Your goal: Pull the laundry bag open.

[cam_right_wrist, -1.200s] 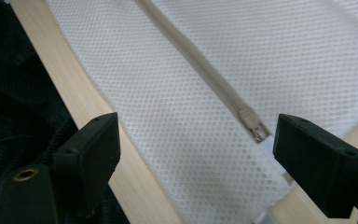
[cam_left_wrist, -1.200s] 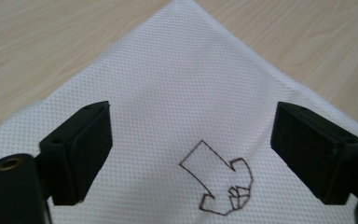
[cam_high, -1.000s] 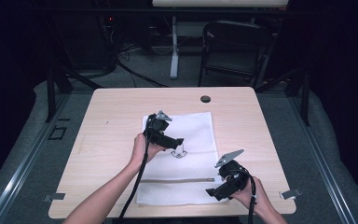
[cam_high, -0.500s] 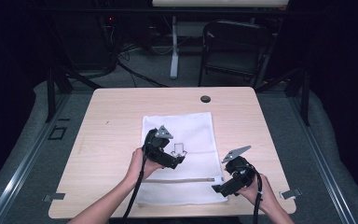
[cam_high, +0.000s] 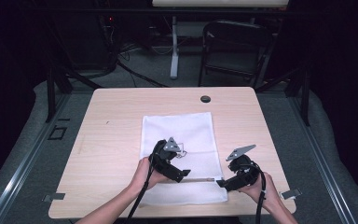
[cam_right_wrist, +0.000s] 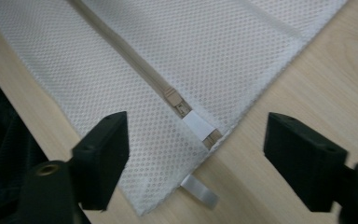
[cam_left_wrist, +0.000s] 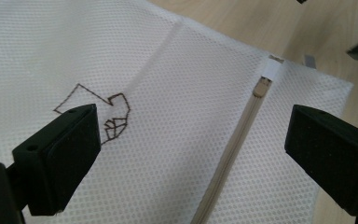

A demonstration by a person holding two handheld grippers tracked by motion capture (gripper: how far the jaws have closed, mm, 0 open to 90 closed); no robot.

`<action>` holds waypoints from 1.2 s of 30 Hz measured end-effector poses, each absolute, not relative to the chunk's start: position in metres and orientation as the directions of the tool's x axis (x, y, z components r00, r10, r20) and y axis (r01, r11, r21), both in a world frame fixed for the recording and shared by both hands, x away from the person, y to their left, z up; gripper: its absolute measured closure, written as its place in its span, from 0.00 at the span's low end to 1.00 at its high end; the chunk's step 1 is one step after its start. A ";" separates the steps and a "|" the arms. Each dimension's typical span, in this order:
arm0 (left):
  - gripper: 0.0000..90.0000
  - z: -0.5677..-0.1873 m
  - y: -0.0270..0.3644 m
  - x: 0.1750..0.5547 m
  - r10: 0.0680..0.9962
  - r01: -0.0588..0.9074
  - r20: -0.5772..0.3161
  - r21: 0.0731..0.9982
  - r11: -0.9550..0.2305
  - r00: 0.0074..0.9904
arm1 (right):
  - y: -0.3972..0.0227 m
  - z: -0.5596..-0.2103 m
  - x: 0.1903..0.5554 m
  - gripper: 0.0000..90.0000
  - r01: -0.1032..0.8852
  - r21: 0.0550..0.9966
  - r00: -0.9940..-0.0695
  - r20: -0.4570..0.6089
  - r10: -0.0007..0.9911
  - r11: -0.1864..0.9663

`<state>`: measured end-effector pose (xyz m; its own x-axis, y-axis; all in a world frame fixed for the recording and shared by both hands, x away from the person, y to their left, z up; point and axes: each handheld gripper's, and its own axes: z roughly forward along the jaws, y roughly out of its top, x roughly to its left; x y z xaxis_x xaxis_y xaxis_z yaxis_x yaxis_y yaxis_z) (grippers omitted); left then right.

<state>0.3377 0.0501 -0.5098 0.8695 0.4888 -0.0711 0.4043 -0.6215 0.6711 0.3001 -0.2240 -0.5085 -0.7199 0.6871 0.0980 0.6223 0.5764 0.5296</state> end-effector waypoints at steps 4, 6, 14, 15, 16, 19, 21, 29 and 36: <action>0.06 -0.514 0.044 0.335 0.461 0.380 -0.062 0.668 -0.639 0.885 | -0.224 -0.512 0.303 0.55 0.619 0.518 -0.721 0.078 0.689 0.590; 0.11 -0.515 0.040 0.333 0.465 0.370 -0.053 0.689 -0.624 0.884 | -0.224 -0.516 0.304 0.71 0.632 0.494 -0.718 0.083 0.691 0.597; 0.17 -0.522 0.021 0.329 0.392 0.300 -0.027 0.695 -0.654 0.919 | -0.217 -0.531 0.314 1.00 0.650 0.458 -0.714 0.094 0.694 0.607; 0.18 -0.523 0.019 0.330 0.384 0.295 -0.024 0.686 -0.665 0.923 | -0.216 -0.534 0.315 1.00 0.647 0.459 -0.719 0.104 0.687 0.609; 0.19 -0.526 0.017 0.330 0.386 0.300 -0.031 0.687 -0.662 0.922 | -0.215 -0.536 0.315 1.00 0.641 0.450 -0.726 0.093 0.681 0.621; 0.26 -0.529 0.013 0.330 0.376 0.292 -0.023 0.676 -0.677 0.926 | -0.212 -0.543 0.317 1.00 0.639 0.440 -0.729 0.084 0.679 0.631; 0.28 -0.532 0.009 0.330 0.353 0.280 -0.033 0.678 -0.680 0.935 | -0.212 -0.545 0.318 1.00 0.642 0.429 -0.729 0.085 0.679 0.636; 0.43 -0.545 -0.005 0.331 0.302 0.251 -0.040 0.664 -0.705 0.953 | -0.211 -0.551 0.320 1.00 0.645 0.422 -0.732 0.102 0.674 0.637; 0.57 -0.554 -0.015 0.334 0.282 0.242 -0.041 0.642 -0.727 0.959 | -0.211 -0.553 0.321 1.00 0.656 0.422 -0.724 0.116 0.680 0.626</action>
<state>0.3340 -0.0148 -0.5539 0.9586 0.2819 -0.0415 0.2416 -0.7272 0.6425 0.3208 -0.2109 -0.5531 -0.7237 0.6803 0.1163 0.6561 0.6259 0.4216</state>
